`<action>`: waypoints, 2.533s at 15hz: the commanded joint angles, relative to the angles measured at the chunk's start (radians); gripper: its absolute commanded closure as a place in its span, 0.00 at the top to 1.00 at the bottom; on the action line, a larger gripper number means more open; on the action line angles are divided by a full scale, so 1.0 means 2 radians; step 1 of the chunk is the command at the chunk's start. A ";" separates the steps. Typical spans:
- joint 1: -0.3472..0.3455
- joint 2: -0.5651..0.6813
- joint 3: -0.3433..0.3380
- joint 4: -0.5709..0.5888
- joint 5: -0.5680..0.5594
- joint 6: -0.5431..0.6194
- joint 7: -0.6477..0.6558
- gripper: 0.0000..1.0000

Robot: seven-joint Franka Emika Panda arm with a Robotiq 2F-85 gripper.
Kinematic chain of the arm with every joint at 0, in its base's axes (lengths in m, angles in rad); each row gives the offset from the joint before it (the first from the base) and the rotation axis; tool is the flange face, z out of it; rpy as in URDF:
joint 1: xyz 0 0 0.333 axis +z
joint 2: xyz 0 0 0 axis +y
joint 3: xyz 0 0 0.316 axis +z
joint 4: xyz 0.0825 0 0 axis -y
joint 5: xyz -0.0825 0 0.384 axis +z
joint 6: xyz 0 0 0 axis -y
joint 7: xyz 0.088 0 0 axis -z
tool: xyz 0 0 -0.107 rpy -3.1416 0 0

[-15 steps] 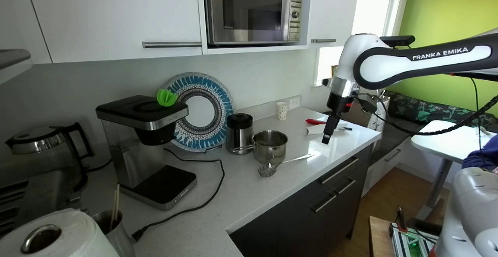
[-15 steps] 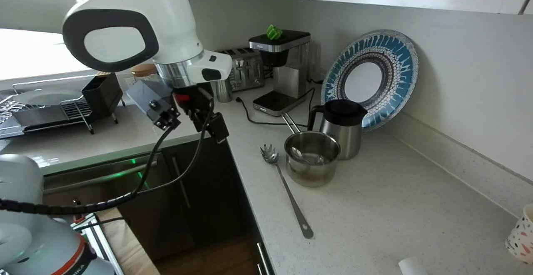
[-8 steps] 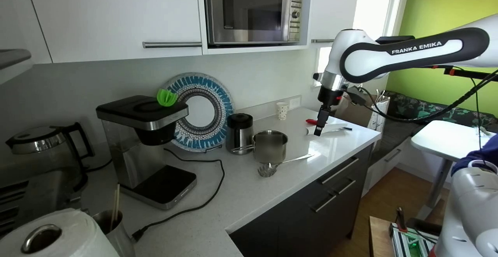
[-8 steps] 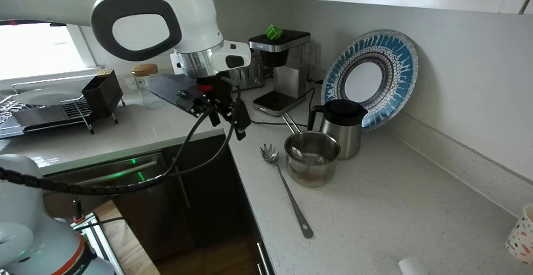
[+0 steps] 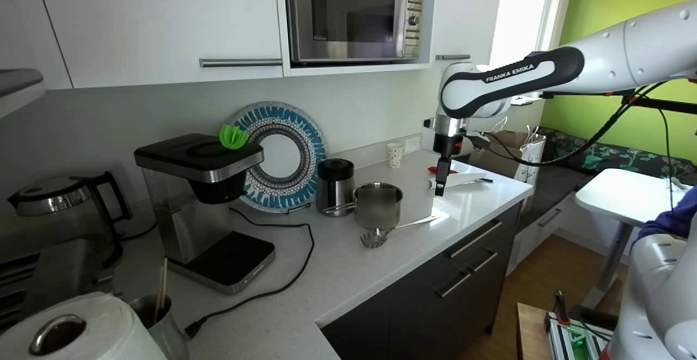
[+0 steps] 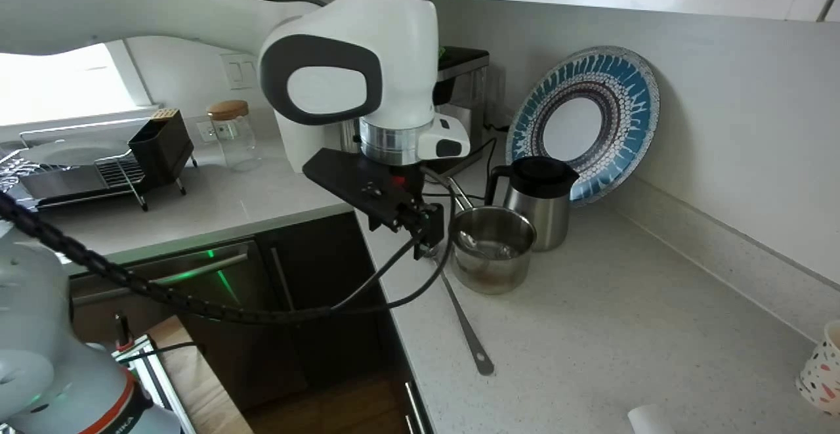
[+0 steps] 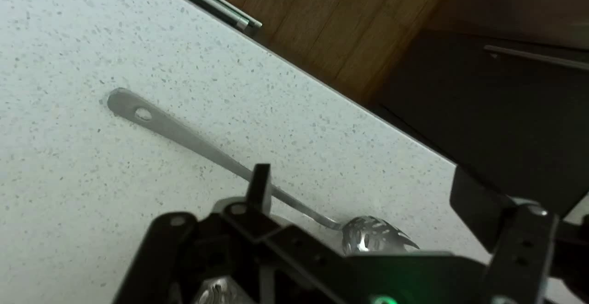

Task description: Pick up the steel pasta server from the table and put it cocktail shaker near the paper towel roll

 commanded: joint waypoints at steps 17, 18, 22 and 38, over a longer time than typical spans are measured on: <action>-0.045 0.031 0.040 -0.130 -0.165 0.235 -0.160 1.00; -0.044 0.031 0.041 -0.116 -0.137 0.205 -0.137 1.00; -0.031 0.019 0.032 -0.139 -0.119 0.255 -0.232 1.00; -0.014 0.116 0.030 -0.080 0.272 0.289 -0.587 0.77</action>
